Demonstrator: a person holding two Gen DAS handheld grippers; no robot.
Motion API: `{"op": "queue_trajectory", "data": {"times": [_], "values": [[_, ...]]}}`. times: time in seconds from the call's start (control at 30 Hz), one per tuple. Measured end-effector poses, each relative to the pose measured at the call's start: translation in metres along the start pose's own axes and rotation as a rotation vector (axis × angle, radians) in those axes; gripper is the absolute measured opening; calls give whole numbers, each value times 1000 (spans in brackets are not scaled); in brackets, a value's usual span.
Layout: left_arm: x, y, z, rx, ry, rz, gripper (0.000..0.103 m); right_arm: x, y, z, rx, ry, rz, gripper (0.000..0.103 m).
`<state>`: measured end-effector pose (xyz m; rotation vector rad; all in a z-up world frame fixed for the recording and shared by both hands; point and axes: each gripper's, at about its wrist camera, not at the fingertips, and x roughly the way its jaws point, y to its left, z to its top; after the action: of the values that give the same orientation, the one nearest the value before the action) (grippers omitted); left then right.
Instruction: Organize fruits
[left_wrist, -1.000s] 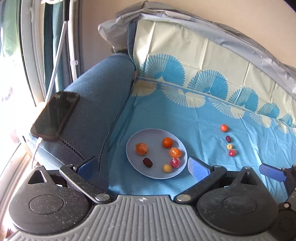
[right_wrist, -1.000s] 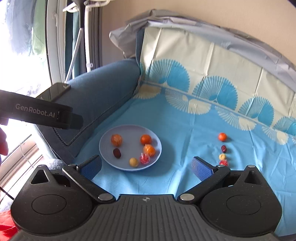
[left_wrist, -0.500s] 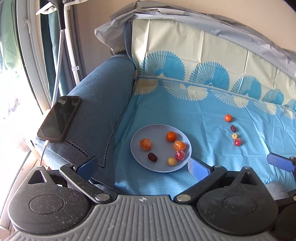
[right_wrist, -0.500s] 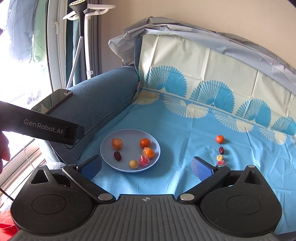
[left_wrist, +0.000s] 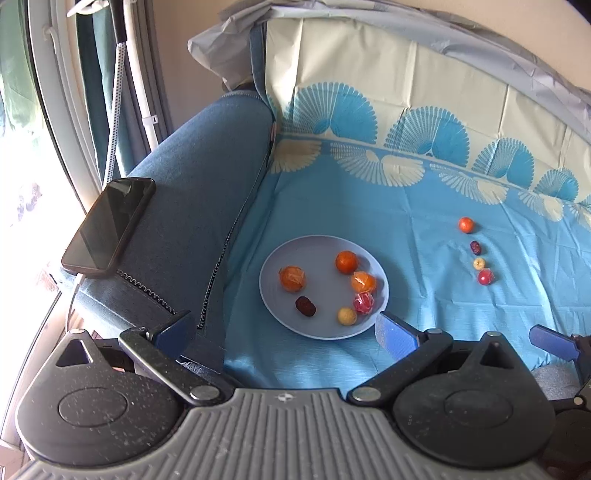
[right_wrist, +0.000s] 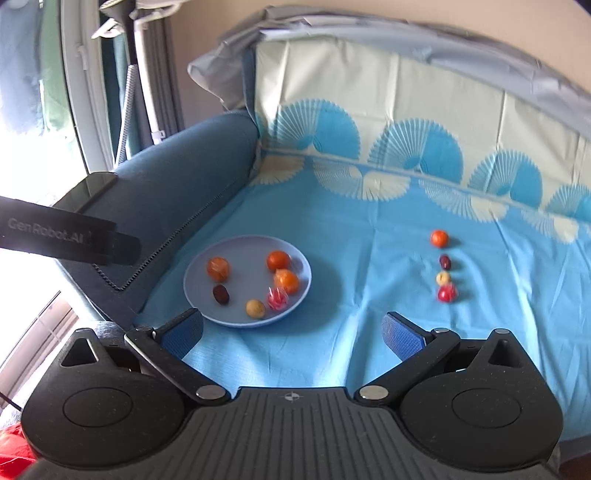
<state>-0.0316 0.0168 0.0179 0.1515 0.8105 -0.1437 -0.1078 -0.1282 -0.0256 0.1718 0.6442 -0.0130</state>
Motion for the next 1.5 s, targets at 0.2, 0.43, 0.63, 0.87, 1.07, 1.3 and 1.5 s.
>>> {"op": "queue_trajectory", "data": {"times": [0.2, 0.43, 0.63, 0.87, 1.07, 1.3, 1.5], "values": [[25, -18, 12, 30, 50, 19, 103, 19, -18, -3, 42, 15, 1, 102], [62, -40, 28, 27, 146, -8, 103, 65, -73, -8, 152, -2, -137, 102], [97, -58, 42, 49, 220, 14, 103, 135, -140, -15, 194, -16, -295, 102], [135, -90, 56, 93, 278, 30, 103, 216, -200, -23, 259, 13, -352, 94], [170, -142, 71, 133, 257, -11, 103, 236, -206, -29, 206, -12, -358, 35], [229, -252, 89, 246, 176, -189, 103, 214, -286, -36, 427, -15, -679, 31], [287, -342, 74, 397, 239, -334, 103, 213, -307, -45, 489, -21, -741, 32]]}}
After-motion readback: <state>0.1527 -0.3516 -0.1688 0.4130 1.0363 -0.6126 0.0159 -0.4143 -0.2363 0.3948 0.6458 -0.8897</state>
